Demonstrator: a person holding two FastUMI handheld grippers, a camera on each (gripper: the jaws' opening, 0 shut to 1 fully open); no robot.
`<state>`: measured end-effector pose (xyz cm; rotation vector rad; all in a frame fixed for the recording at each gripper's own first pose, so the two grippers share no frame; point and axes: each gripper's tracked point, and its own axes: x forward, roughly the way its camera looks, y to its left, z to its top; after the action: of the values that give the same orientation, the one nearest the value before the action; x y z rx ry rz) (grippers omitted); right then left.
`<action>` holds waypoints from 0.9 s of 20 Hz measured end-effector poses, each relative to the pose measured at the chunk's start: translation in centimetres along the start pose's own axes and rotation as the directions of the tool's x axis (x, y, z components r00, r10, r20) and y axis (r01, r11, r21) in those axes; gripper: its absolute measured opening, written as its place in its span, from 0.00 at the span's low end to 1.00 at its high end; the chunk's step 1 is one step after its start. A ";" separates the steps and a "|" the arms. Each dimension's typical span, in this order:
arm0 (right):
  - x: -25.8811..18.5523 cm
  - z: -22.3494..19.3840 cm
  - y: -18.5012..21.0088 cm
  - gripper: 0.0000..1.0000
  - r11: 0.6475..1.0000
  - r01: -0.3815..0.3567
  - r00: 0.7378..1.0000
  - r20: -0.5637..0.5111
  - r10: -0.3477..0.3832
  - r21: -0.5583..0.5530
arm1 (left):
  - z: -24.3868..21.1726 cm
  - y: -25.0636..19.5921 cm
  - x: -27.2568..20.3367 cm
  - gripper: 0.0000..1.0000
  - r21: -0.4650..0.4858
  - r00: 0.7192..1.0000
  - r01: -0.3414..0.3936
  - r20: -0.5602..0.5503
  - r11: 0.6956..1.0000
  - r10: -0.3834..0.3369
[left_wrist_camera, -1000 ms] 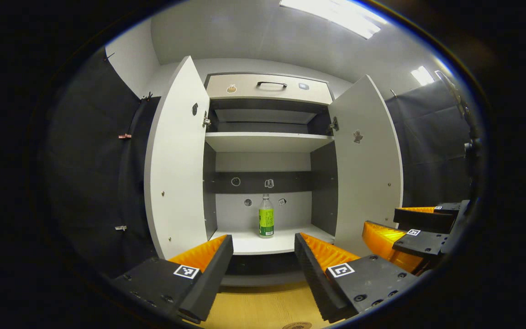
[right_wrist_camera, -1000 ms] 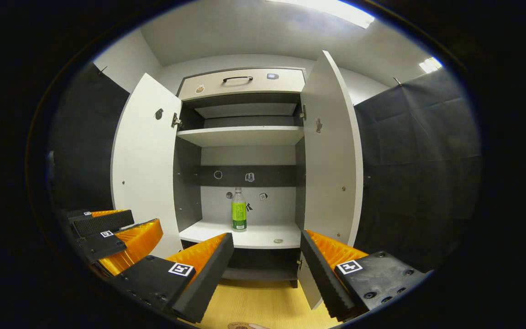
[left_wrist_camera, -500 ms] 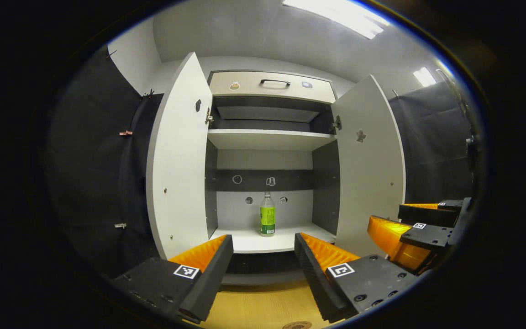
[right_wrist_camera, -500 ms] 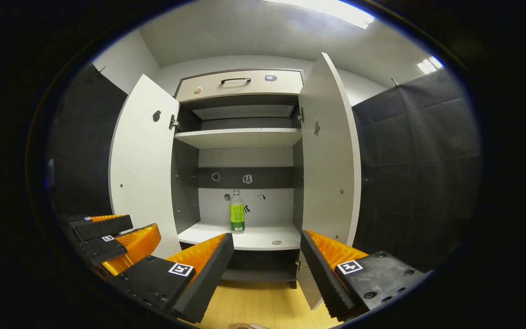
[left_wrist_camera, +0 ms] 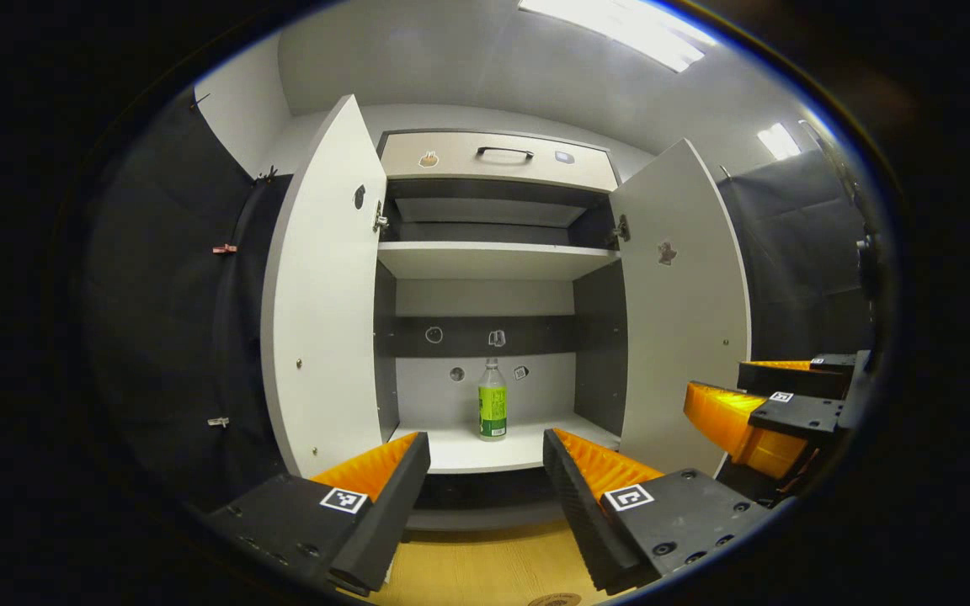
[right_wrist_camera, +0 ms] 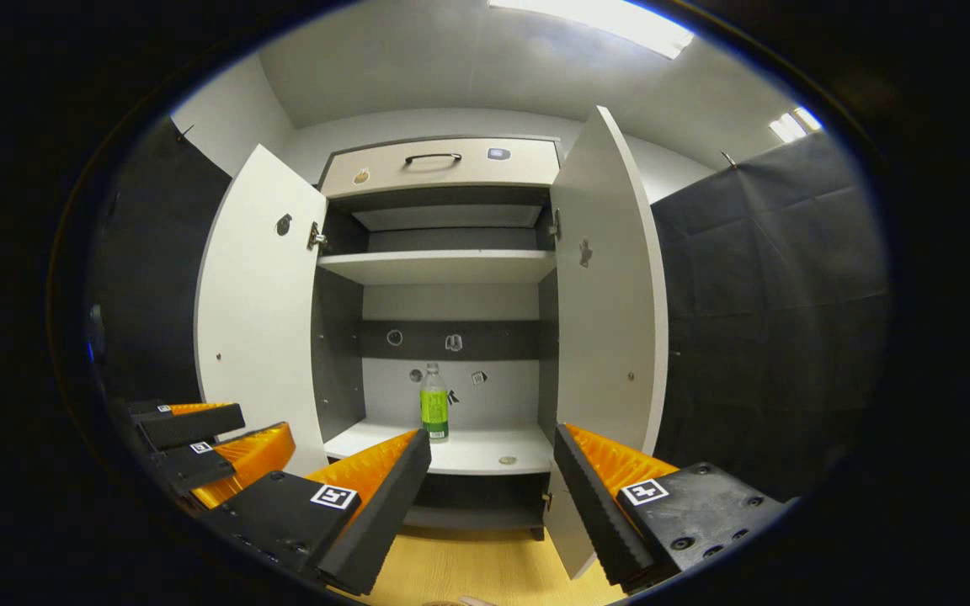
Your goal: Grasp the bottle in the cabinet with the left hand and place it on the coaster, then close the right door with the right hand and the left door with the left hand.
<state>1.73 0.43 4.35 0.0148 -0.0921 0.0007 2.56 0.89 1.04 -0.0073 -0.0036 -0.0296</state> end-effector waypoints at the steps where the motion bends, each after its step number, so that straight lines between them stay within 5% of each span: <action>1: 0.6 0.3 0.0 0.97 1.000 -0.005 1.000 0.013 0.005 0.001 | 0.3 -0.1 0.9 0.87 0.011 1.000 -0.001 0.007 1.000 0.001; 5: 3.4 -0.7 -0.1 0.98 0.998 -0.054 0.999 -0.008 0.054 -0.018 | -0.8 -2.1 5.4 0.87 -0.029 0.999 0.046 -0.010 0.999 -0.046; 18: 12.2 -4.1 1.6 0.98 0.969 -0.246 0.969 -0.029 0.245 -0.036 | -5.1 -1.5 23.8 0.87 0.000 1.000 0.008 -0.027 1.000 -0.008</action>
<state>14.26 2.14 1.42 -0.0359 -0.0695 0.2471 26.37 -1.35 -3.97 -0.0065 0.0232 -0.0375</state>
